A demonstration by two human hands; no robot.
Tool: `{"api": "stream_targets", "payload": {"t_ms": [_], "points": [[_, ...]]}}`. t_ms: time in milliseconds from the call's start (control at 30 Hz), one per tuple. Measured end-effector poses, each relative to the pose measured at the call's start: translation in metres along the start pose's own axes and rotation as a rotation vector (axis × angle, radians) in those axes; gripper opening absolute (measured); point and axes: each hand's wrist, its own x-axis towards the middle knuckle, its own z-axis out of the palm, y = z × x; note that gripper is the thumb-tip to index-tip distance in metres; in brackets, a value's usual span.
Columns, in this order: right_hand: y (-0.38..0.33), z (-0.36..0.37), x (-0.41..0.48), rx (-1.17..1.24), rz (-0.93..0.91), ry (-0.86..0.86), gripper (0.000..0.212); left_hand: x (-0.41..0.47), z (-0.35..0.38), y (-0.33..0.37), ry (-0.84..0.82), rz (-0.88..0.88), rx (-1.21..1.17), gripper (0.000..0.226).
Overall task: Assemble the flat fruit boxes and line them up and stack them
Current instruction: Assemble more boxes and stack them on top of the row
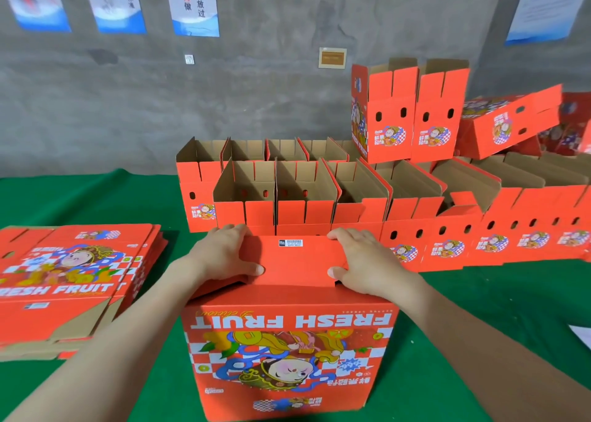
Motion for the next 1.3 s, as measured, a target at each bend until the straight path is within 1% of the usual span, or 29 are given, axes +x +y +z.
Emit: {"api": "stream_targets", "payload": {"t_ms": [67,167,233,300,333,433,467,500,533,567,600,633,667,700,733,767,800,867,967,1033,1133,1200,1233,1300], "points": [[0.002,0.000,0.000,0.013,-0.013,-0.004,0.061,-0.002,-0.002,0.000,0.007,0.001,-0.043,0.070],[0.009,0.000,0.001,0.099,-0.040,-0.027,0.060,-0.005,-0.006,-0.003,0.026,0.021,-0.208,0.066],[0.012,0.001,0.003,0.166,-0.052,-0.031,0.056,-0.009,-0.007,-0.004,0.029,0.024,-0.303,0.069],[0.014,0.003,0.006,0.170,-0.054,-0.017,0.053,-0.012,-0.009,-0.003,0.057,0.016,-0.421,0.065],[0.015,0.004,0.008,0.160,-0.054,-0.008,0.053,-0.014,-0.011,-0.003,0.089,0.008,-0.535,0.059],[0.017,0.007,0.009,0.150,-0.048,0.017,0.049,-0.025,-0.016,-0.008,0.226,-0.103,-1.051,0.046],[0.018,0.006,0.008,0.153,-0.061,0.029,0.047,-0.030,-0.015,-0.012,0.262,-0.159,-1.151,0.046],[0.019,0.005,0.008,0.189,-0.078,0.042,0.045,-0.036,-0.012,-0.016,0.271,-0.218,-1.183,0.047],[0.020,0.004,0.007,0.287,-0.082,0.057,0.043,-0.043,-0.008,-0.021,0.250,-0.273,-1.189,0.047],[0.021,0.002,0.005,0.479,-0.062,0.084,0.041,-0.051,-0.003,-0.026,0.196,-0.314,-1.201,0.046],[0.022,-0.001,0.001,0.741,0.001,0.133,0.038,-0.058,0.002,-0.030,0.124,-0.334,-1.236,0.044],[0.025,-0.001,-0.003,1.004,0.108,0.205,0.033,-0.064,0.007,-0.034,0.059,-0.343,-1.282,0.043],[0.031,0.002,-0.006,1.197,0.252,0.268,0.030,-0.069,0.010,-0.039,0.020,-0.360,-1.319,0.043],[0.039,0.006,-0.011,1.280,0.403,0.285,0.033,-0.073,0.013,-0.043,-0.004,-0.389,-1.330,0.047],[0.047,0.013,-0.017,1.272,0.532,0.226,0.044,-0.077,0.016,-0.046,-0.025,-0.424,-1.326,0.052],[0.053,0.023,-0.026,1.219,0.605,0.119,0.051,-0.079,0.018,-0.048,-0.040,-0.452,-1.320,0.058],[0.058,0.034,-0.035,1.167,0.625,-0.006,0.054,-0.081,0.020,-0.048,-0.048,-0.470,-1.318,0.060],[0.060,0.047,-0.053,1.095,0.583,-0.208,0.053,-0.085,0.021,-0.044,-0.023,-0.472,-1.321,0.052],[0.063,0.047,-0.065,1.083,0.452,-0.370,0.051,-0.088,0.017,-0.034,0.065,-0.453,-1.303,0.036],[0.067,0.041,-0.068,1.111,0.389,-0.405,0.050,-0.093,0.012,-0.033,0.065,-0.406,-1.295,0.032],[0.074,0.029,-0.073,1.173,0.331,-0.426,0.055,-0.103,0.004,-0.038,0.045,-0.283,-1.417,0.025],[0.074,0.025,-0.075,1.167,0.308,-0.433,0.062,-0.110,0.002,-0.045,0.013,-0.209,-1.461,0.019],[0.073,0.024,-0.076,1.147,0.301,-0.435,0.067,-0.114,0.003,-0.049,0.002,-0.189,-1.471,0.023],[0.070,0.020,-0.080,1.107,0.289,-0.401,0.073,-0.119,0.009,-0.060,-0.004,-0.151,-1.489,0.041]]}}
